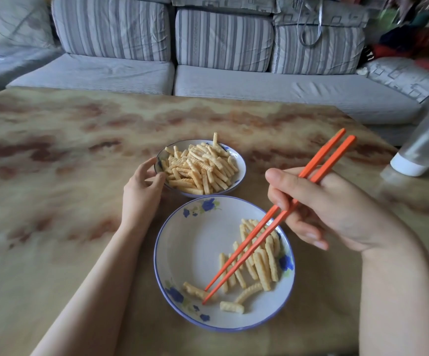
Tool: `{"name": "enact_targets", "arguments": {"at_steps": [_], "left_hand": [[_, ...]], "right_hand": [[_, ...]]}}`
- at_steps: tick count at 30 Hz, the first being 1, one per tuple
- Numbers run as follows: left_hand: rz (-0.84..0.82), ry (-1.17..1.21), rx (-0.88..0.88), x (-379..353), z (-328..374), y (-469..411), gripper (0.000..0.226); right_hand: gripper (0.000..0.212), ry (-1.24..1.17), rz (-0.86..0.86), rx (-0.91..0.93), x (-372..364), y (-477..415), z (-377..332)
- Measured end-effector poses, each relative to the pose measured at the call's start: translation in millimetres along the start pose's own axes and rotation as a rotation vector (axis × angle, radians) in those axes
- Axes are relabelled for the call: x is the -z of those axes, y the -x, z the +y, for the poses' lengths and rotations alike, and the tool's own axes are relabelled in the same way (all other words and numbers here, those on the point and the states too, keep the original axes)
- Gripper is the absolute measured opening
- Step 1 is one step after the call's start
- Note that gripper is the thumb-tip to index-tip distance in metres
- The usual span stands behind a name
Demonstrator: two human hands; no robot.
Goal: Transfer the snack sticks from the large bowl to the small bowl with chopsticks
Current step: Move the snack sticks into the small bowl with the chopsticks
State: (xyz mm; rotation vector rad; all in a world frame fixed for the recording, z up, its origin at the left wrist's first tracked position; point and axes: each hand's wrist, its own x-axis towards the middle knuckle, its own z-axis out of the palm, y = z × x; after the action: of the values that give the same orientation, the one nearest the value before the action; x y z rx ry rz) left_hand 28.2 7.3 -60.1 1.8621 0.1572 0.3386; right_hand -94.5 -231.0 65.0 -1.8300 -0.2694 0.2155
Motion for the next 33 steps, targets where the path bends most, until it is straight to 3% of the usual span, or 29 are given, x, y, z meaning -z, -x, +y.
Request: {"name": "enact_targets", "arguments": {"at_steps": [8,18,25,28,33], "left_hand": [[-0.005,-0.001,0.002,-0.2,-1.4,-1.0,0.041],[-0.004,0.016,0.005,-0.3,-1.5,-0.7,0.041],[-0.001,0.014,0.004,-0.3,-1.5,-1.0,0.041],[-0.001,0.019,0.001,0.1,-2.3,-0.9,0.040],[-0.001,0.015,-0.002,0.0,-2.5,-1.0,0.040]], "right_hand": [[0.039,-0.070,0.166,0.041,0.1,-4.9,2.4],[0.046,-0.293,0.635,0.251,4.2,-22.4,11.8],[0.040,-0.305,0.946,0.245,1.4,-36.8,24.4],[0.042,-0.271,0.987,0.223,-0.9,-43.4,32.8],[0.042,-0.180,0.899,0.165,-1.5,-47.0,41.2]]}}
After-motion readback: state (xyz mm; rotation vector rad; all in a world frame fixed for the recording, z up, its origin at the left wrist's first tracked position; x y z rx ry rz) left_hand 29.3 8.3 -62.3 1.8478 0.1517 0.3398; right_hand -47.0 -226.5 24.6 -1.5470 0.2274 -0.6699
